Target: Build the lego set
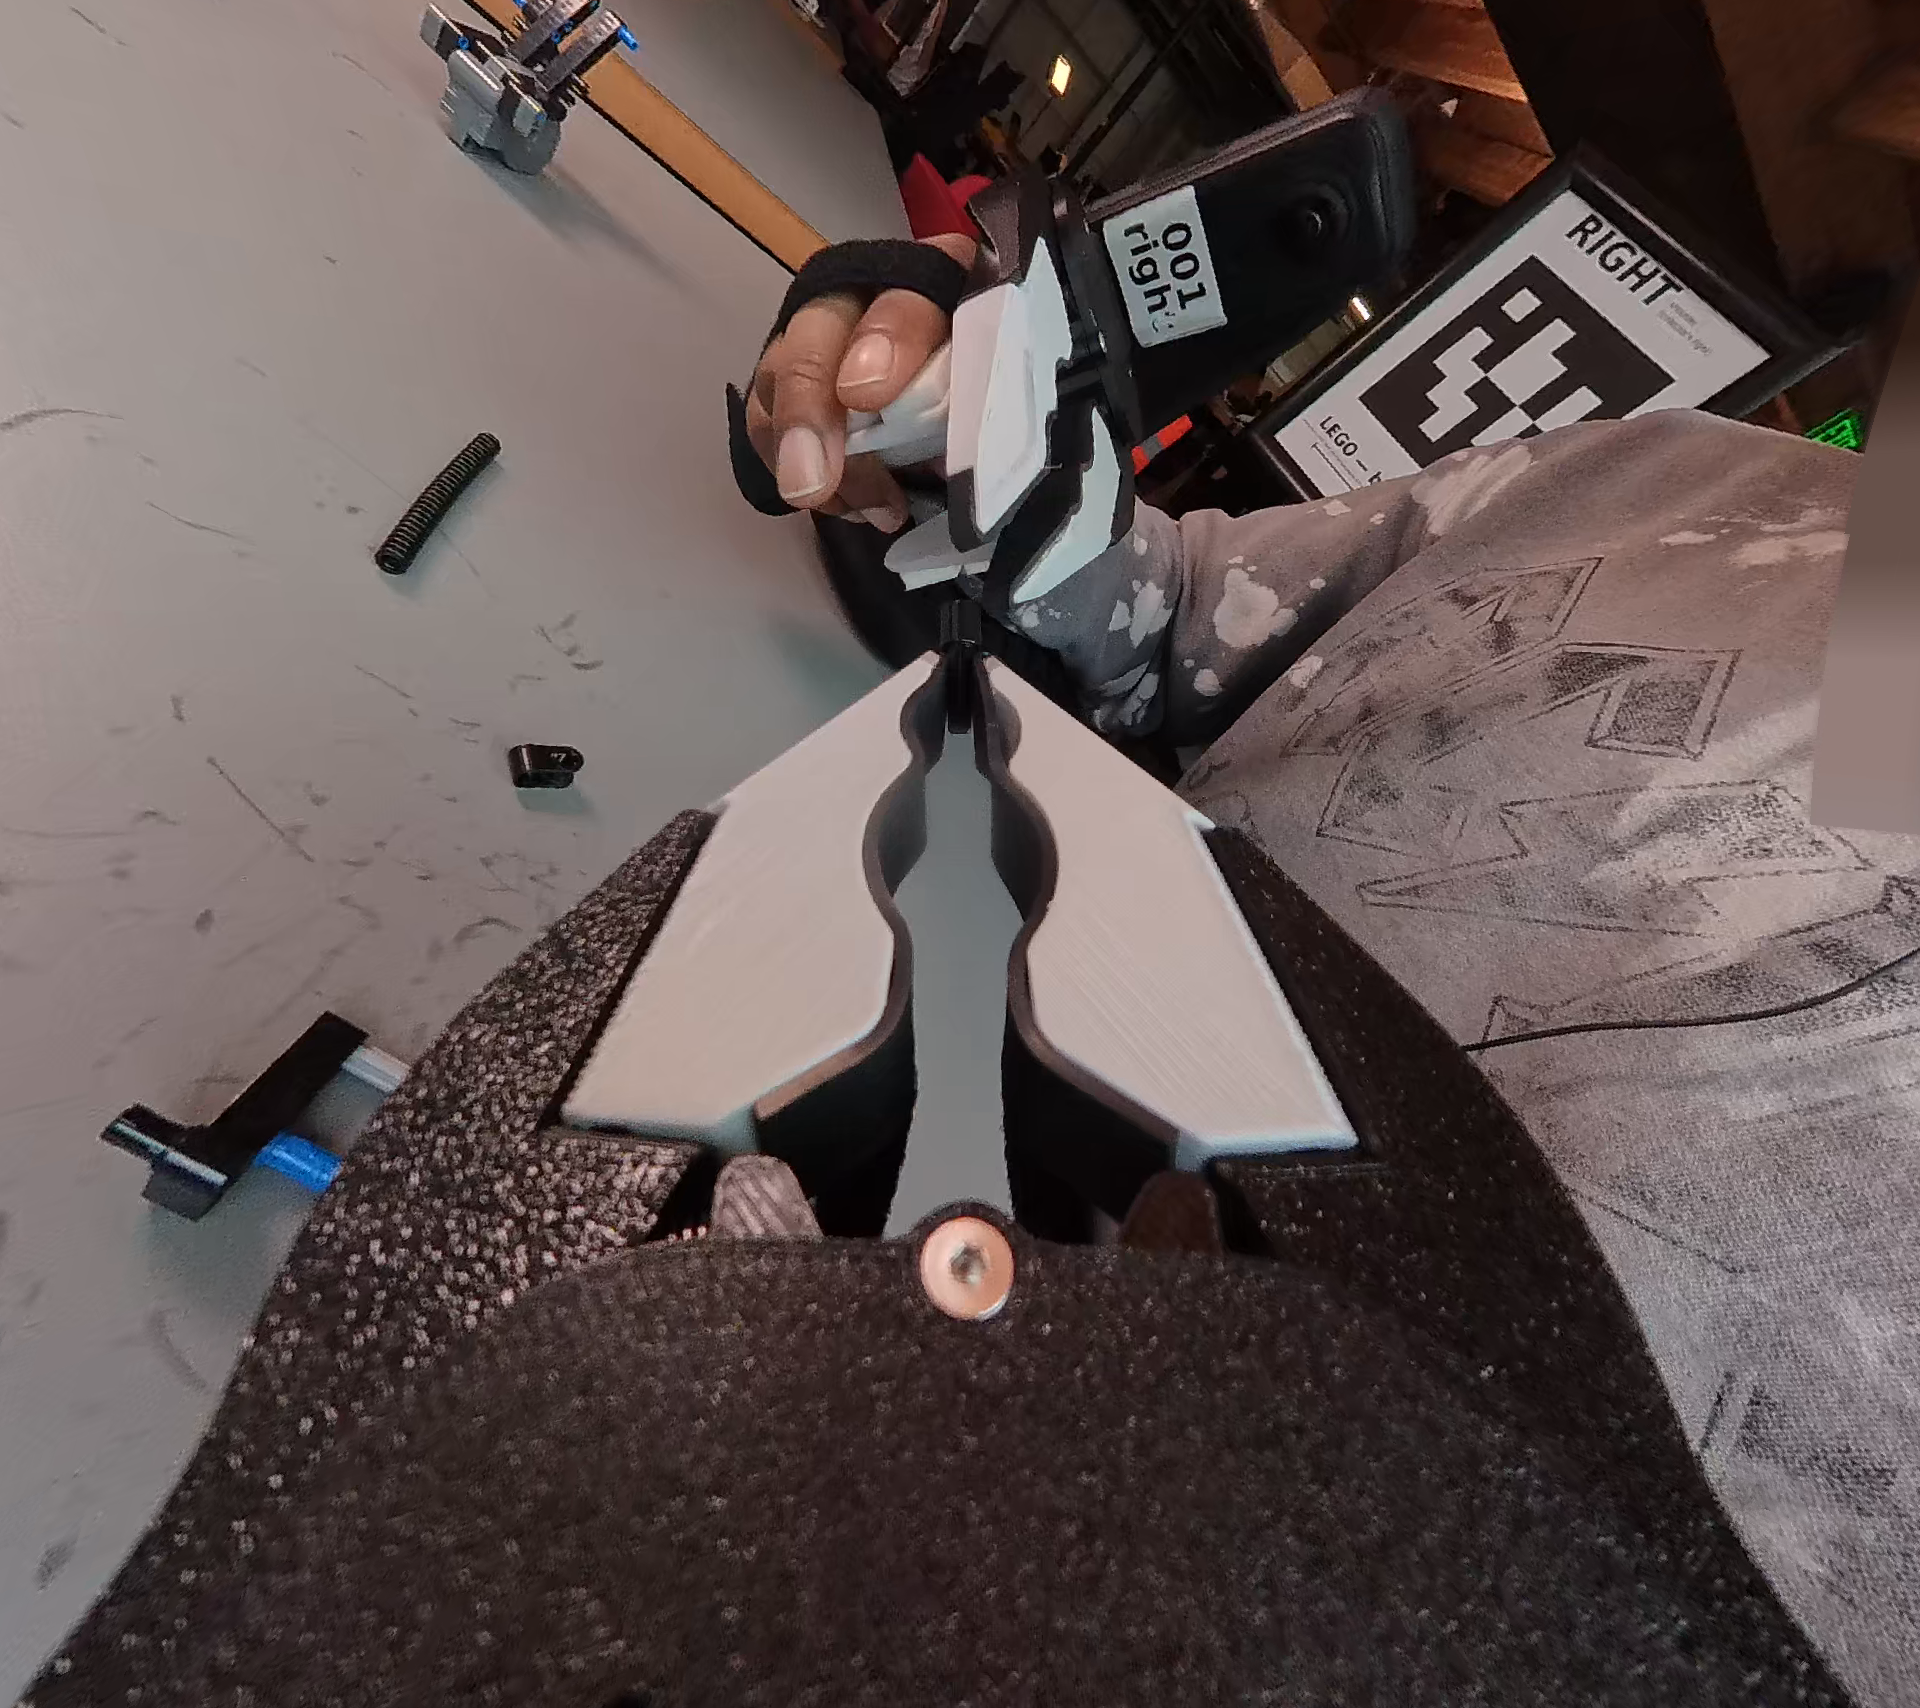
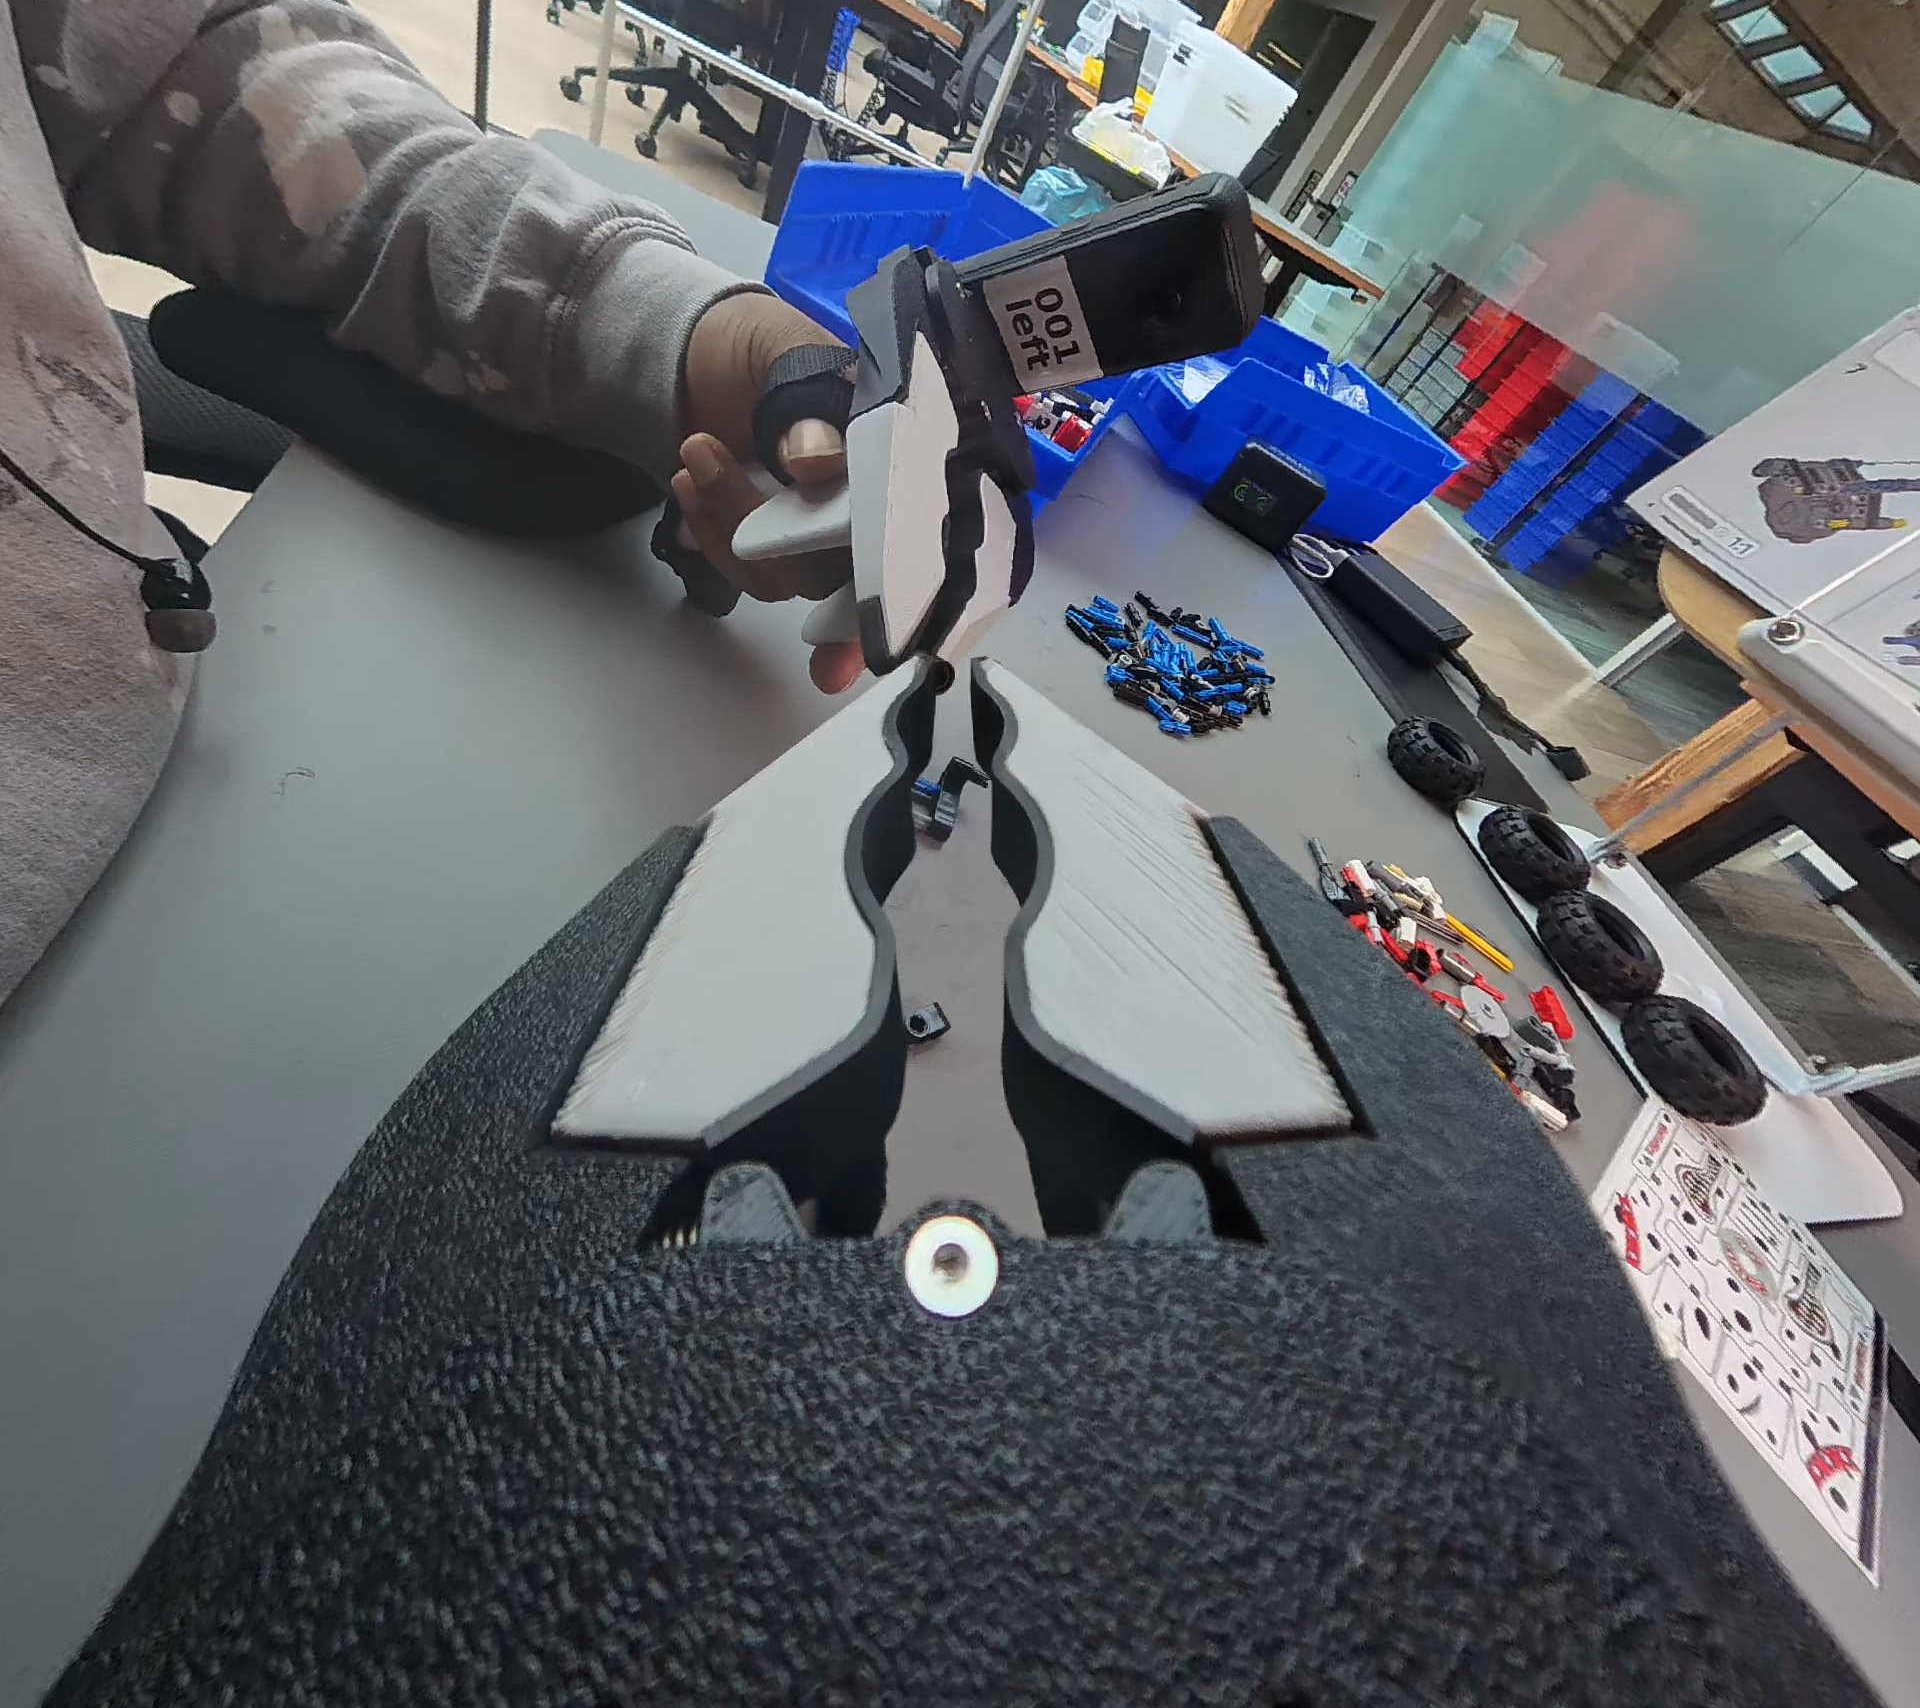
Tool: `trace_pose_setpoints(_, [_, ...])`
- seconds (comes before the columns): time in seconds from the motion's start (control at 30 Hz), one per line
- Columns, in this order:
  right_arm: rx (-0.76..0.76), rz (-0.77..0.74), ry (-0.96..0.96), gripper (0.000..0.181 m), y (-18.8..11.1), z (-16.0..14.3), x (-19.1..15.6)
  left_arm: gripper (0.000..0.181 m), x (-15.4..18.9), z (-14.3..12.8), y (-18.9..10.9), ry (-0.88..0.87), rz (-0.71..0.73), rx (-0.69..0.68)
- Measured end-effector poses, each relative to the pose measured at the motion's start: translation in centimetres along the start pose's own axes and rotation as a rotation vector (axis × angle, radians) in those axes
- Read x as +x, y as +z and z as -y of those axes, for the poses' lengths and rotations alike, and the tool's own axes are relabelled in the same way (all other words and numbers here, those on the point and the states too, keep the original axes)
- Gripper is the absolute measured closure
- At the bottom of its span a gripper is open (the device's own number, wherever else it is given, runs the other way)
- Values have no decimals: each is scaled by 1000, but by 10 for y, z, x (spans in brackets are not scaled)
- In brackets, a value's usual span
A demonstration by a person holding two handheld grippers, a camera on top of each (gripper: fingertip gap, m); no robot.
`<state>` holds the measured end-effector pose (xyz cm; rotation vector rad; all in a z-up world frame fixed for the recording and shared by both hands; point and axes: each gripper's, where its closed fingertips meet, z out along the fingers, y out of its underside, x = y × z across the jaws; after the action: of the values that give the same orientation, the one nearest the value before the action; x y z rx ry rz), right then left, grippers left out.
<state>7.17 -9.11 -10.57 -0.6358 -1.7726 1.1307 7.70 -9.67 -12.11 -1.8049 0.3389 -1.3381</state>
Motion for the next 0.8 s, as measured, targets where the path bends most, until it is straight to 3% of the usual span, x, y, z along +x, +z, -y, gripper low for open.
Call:
trace_pose_setpoints(0.13, [-6,97,52,168,0,-2,-13,178,9,-11,6,44,-38,-74])
trace_pose_setpoints(0.33, [-34,313,122,174,-3,-3,-52,178,24,-39,13,129,-83,-232])
trace_pose_setpoints(0.8, [-53,315,134,174,-2,-10,-52,178,21,-40,14,93,-80,-237])
